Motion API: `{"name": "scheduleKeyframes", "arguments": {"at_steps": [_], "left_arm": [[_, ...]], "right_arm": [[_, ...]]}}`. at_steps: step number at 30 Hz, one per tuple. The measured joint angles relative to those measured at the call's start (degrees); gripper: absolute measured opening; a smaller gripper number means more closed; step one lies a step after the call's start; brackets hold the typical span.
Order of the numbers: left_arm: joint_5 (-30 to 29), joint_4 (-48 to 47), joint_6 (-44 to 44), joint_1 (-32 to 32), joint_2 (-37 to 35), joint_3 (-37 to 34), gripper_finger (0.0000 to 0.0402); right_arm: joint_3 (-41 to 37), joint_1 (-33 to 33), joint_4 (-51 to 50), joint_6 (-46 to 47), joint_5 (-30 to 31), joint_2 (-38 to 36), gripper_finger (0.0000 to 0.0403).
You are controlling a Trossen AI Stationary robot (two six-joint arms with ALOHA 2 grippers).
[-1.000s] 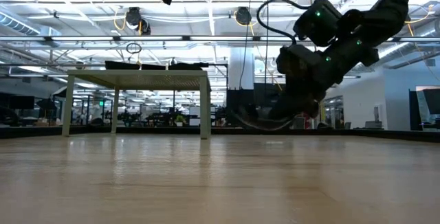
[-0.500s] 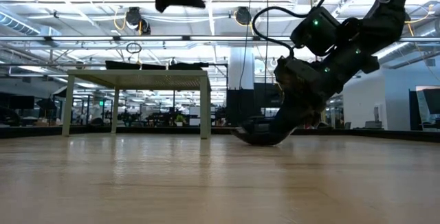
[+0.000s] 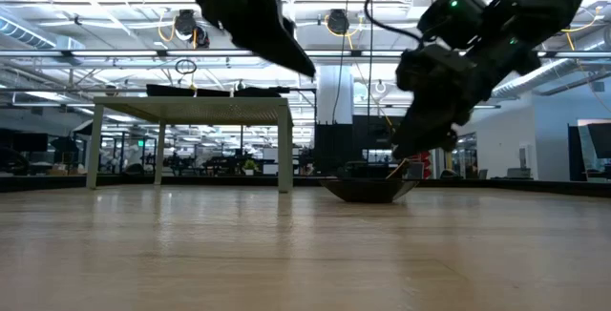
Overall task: Pick & Place Mini shaped plates
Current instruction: Stack the leaf shaped plate on top of the leaf shaped plate on the shelf
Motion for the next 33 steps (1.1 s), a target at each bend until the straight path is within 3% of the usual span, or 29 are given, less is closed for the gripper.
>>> {"name": "scheduleKeyframes", "arguments": {"at_steps": [13,25,29,33], "left_arm": [[0.31,11.63,14.36,-0.03,17.48,0.01,0.0191],[-4.91,18.53,17.45,0.19,24.7,0.13,0.0188],[-5.1,17.75,15.99,0.07,24.81,0.17,0.0151],[-4.56,17.39,11.84,-0.05,24.66,0.11,0.0071]], "right_arm": [[-0.05,-0.02,-22.23,-0.1,0.39,-19.28,0.016],[-0.05,0.22,-26.7,1.35,5.11,-23.85,0.016],[-0.06,0.22,-27.12,2.51,5.11,-23.52,0.016],[-0.08,0.22,-26.98,2.51,5.11,-23.23,0.016]]}}
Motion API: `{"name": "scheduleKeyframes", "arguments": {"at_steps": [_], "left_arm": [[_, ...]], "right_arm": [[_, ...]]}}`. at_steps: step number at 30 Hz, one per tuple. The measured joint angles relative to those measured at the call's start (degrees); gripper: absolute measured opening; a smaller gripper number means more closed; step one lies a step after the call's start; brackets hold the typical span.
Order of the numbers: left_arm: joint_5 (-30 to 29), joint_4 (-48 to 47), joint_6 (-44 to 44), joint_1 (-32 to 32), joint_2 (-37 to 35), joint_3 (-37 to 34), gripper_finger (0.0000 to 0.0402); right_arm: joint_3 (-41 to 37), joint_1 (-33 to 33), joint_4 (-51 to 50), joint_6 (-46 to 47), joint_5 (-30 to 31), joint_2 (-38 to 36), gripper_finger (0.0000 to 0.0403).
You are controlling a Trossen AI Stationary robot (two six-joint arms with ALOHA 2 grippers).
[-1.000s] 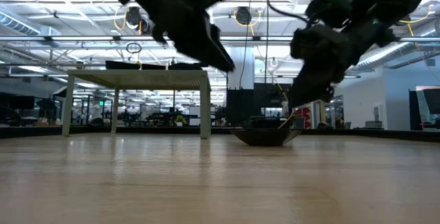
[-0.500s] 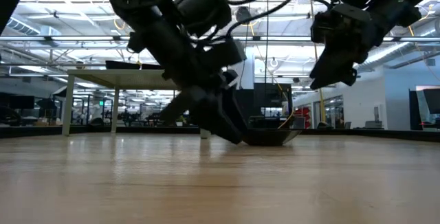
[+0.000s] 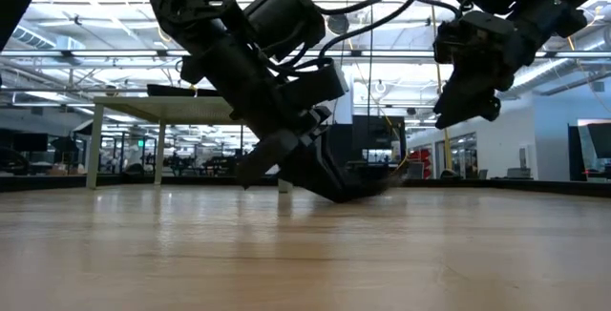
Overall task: Pick & Place Mini shaped plates
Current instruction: Stack the leaf shaped plate on top of the leaf shaped plate on the shelf
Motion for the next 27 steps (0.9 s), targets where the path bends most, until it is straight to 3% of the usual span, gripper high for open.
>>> {"name": "scheduleKeyframes", "arguments": {"at_steps": [3,8,12,17,25,27], "left_arm": [[1.21,-0.26,-2.7,0.0,-0.94,-0.11,0.0014],[2.56,0.31,-4.39,-0.79,-5.33,-0.33,0.0012],[-1.36,0.05,-5.9,-0.95,-11.67,-0.26,0.0006],[-14.91,0.45,-8.84,-0.94,-20.98,-0.21,0.0008],[-49.84,-0.06,-19.29,1.83,-31.82,-0.13,0.0016],[-54.91,-0.2,-20.82,3.24,-33.02,-0.11,0.0011]], "right_arm": [[0.0,0.0,0.29,0.0,0.0,-0.02,0.016],[0.0,0.0,0.34,0.01,0.0,-0.03,0.016],[0.0,0.0,0.33,0.0,0.0,-0.02,0.016],[0.0,0.02,0.33,0.0,2.61,-0.02,0.016],[0.0,0.02,1.23,0.04,7.41,-0.02,0.016],[0.0,0.02,1.72,0.07,7.33,-0.02,0.016]]}}
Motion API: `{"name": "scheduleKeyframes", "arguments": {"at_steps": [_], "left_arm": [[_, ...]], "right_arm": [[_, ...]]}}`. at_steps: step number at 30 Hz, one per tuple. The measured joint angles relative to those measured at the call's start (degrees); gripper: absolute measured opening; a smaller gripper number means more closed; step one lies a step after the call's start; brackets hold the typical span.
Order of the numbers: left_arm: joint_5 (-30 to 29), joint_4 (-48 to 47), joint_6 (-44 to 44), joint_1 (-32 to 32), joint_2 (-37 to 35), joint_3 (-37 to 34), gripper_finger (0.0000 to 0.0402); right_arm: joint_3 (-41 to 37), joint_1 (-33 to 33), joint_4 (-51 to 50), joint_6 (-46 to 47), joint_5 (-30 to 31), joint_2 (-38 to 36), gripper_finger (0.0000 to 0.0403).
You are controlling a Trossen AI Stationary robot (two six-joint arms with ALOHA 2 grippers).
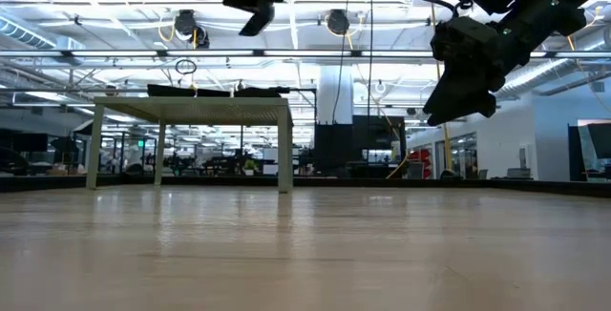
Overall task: Pick & Place Mini shaped plates
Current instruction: Stack the leaf shaped plate on top of the leaf shaped plate on the shelf
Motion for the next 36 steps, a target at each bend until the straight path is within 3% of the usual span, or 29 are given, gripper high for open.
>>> {"name": "scheduleKeyframes", "arguments": {"at_steps": [3,7,16,24,36], "left_arm": [[0.38,0.13,-4.24,2.74,-0.62,0.0,0.0004],[5.99,-1.41,-11.84,5.57,-0.22,0.0,0.0012],[13.41,-17.11,-22.53,8.94,0.33,-0.02,0.0012],[20.88,-19.81,-23.0,12.49,0.77,-0.02,0.0007],[26.67,-21.94,-21.47,16.24,1.03,-0.02,0.0008]], "right_arm": [[0.0,-0.03,0.14,1.03,0.04,0.0,0.016],[0.0,-0.04,0.16,1.46,0.07,0.0,0.016],[0.0,-0.07,0.55,1.48,0.06,0.0,0.016],[0.0,-0.19,3.72,1.45,0.17,-0.02,0.016],[0.0,-1.55,3.83,1.49,0.15,-0.01,0.016]]}}
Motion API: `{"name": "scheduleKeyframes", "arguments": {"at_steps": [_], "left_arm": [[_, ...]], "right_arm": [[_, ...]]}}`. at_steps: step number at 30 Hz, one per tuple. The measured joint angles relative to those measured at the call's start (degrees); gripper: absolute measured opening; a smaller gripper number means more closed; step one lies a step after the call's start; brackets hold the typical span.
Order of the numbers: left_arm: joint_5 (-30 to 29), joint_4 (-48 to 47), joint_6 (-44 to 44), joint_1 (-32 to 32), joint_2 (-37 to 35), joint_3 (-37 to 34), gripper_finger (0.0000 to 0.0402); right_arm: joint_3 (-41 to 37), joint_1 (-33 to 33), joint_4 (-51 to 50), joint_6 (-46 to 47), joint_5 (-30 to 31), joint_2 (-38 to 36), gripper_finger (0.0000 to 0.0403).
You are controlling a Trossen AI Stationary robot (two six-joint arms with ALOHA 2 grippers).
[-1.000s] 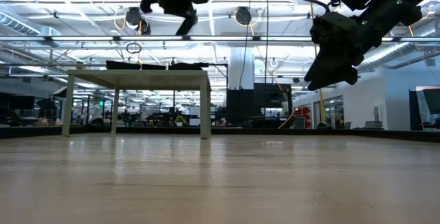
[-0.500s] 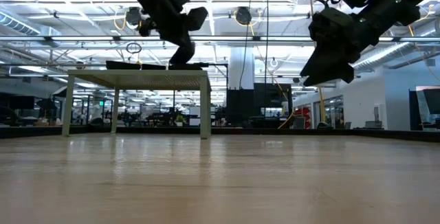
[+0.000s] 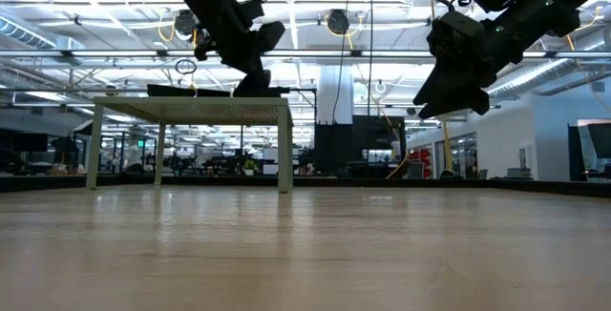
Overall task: Pick & Place Mini shaped plates
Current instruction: Stack the leaf shaped plate on top of the leaf shaped plate on the shelf
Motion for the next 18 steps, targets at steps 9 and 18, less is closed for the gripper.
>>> {"name": "scheduleKeyframes", "arguments": {"at_steps": [9,18], "left_arm": [[-0.38,-0.04,0.2,0.25,0.23,0.0,0.0042],[-1.53,1.96,2.99,-0.36,0.07,0.01,0.012]], "right_arm": [[0.0,-1.09,0.0,-0.01,0.0,0.01,0.016],[0.0,-1.61,-0.02,-0.01,-0.22,0.01,0.016]]}}
